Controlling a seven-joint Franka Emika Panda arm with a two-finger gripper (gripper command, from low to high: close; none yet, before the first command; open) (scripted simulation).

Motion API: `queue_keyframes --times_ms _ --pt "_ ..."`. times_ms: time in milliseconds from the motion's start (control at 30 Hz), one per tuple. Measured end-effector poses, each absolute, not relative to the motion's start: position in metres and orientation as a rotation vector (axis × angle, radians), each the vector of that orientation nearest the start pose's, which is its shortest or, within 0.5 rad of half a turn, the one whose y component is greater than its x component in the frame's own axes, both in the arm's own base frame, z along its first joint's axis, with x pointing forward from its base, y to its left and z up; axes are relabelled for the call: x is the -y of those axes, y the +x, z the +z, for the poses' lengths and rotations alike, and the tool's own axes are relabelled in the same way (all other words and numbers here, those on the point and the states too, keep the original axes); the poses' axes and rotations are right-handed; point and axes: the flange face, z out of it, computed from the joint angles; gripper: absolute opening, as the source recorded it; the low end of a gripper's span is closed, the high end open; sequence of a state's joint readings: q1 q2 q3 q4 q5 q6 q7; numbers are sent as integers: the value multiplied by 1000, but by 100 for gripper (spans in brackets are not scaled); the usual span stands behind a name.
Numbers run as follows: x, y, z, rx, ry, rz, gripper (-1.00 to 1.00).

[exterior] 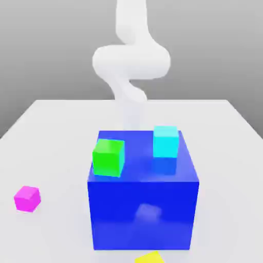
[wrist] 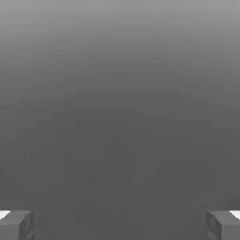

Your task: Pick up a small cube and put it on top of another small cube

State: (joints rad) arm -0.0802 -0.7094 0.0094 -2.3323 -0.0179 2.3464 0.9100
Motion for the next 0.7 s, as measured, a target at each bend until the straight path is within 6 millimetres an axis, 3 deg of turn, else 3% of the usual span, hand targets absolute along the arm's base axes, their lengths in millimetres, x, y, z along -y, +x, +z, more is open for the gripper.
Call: queue_keyframes --times_ms 167,333,533,600,700 --pt "94 426 568 -1745 -2240 -777 0" --pt "167 435 466 -2174 -1990 -591 0" --pt "242 402 342 -2614 -1574 -349 0" --pt "268 378 302 -2752 -1385 -264 0" --pt "289 342 245 -2908 -1116 -131 0"
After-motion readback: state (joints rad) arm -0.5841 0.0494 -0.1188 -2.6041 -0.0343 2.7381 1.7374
